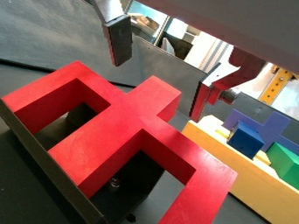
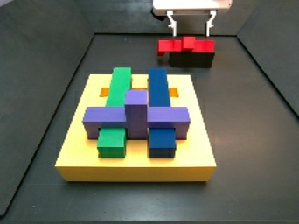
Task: Pick up the red object. Move up. Place the red object on the fixture. Regrasp the red object. Move to above the board. Insert the red object.
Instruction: Regrasp the red object.
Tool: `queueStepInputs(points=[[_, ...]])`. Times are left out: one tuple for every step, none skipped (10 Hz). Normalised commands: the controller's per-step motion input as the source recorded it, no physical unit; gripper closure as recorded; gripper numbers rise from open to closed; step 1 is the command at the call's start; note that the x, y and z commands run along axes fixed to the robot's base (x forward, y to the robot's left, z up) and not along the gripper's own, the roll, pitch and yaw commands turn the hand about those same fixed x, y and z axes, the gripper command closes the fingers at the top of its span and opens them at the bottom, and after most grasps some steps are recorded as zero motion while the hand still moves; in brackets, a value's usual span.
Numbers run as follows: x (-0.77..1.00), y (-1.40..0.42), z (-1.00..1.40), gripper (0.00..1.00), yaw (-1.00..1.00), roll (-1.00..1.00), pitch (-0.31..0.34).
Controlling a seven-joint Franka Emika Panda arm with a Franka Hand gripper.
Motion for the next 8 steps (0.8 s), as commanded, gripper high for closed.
queueStepInputs(points=[[0.0, -0.17, 0.05, 0.0, -0.25, 0.93, 0.166], [0.09, -0.13, 0.0, 0.0, -0.18, 0.94, 0.134], [-0.13, -0.1, 0.15, 0.0, 0.0, 0.71, -0.211], [0.0, -0.13, 0.13, 0.0, 0.27, 0.78, -0.366], [0.09, -0.1, 0.11, 0.0, 0.33, 0.85, -0.349], [0.05, -0.08, 0.03, 0.0, 0.35, 0.91, -0.383], [-0.06, -0.13, 0.0, 0.0, 0.4, 1.0, -0.503], [0.12, -0.07, 0.0, 0.0, 0.44, 1.0, -0.417]])
